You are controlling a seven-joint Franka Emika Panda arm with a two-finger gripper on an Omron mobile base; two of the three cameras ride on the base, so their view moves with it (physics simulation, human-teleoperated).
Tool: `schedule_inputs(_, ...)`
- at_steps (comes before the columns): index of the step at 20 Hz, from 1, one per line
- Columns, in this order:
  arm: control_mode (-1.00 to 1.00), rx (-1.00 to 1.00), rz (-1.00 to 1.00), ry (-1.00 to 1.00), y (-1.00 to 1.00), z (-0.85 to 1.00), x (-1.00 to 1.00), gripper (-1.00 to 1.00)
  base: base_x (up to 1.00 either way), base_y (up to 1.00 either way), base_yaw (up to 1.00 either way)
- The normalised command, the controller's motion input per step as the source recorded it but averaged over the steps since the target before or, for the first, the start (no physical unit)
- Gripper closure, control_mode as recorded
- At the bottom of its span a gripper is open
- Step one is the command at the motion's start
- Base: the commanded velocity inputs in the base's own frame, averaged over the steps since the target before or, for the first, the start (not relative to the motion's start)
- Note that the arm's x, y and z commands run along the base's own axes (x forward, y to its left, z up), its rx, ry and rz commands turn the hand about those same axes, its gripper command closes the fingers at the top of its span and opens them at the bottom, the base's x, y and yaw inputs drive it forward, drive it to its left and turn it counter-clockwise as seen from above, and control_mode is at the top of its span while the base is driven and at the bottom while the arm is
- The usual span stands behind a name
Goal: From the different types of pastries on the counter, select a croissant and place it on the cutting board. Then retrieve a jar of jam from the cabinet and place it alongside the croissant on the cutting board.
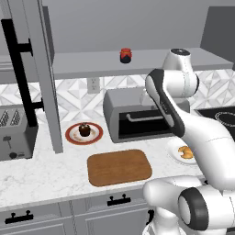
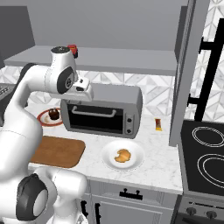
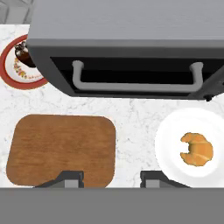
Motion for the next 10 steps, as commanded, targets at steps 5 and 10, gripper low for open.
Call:
schedule_inputs(5, -1.0, -0.04, 0.02, 0.07, 0.0, -0.07, 0.02, -1.0, 0.0, 0.0, 0.0)
schedule_inputs(10, -1.0, 0.0, 0.01, -0.12, 0.0, 0.11, 0.0, -1.0, 0.0, 0.0, 0.0)
